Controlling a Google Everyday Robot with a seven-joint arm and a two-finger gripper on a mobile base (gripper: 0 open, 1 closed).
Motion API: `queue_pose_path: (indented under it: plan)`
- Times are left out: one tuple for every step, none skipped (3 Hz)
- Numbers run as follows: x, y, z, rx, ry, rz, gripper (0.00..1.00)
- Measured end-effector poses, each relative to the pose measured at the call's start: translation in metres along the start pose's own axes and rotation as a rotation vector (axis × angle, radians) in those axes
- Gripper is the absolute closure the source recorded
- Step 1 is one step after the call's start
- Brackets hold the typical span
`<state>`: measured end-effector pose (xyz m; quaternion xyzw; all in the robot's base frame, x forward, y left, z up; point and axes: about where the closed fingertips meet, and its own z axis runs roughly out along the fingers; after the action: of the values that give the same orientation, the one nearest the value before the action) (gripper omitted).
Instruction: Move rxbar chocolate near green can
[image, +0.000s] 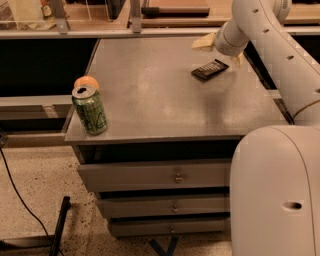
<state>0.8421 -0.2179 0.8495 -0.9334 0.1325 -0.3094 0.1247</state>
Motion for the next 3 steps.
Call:
queue_pose_path:
  plan:
    - [-0.010,-0.003,0.011,-0.001,-0.025,-0.060,0.00]
    - [-0.020,-0.003,0.023,-0.005,-0.053,-0.102,0.05]
    - [-0.022,-0.004,0.027,-0.009,-0.060,-0.119,0.23]
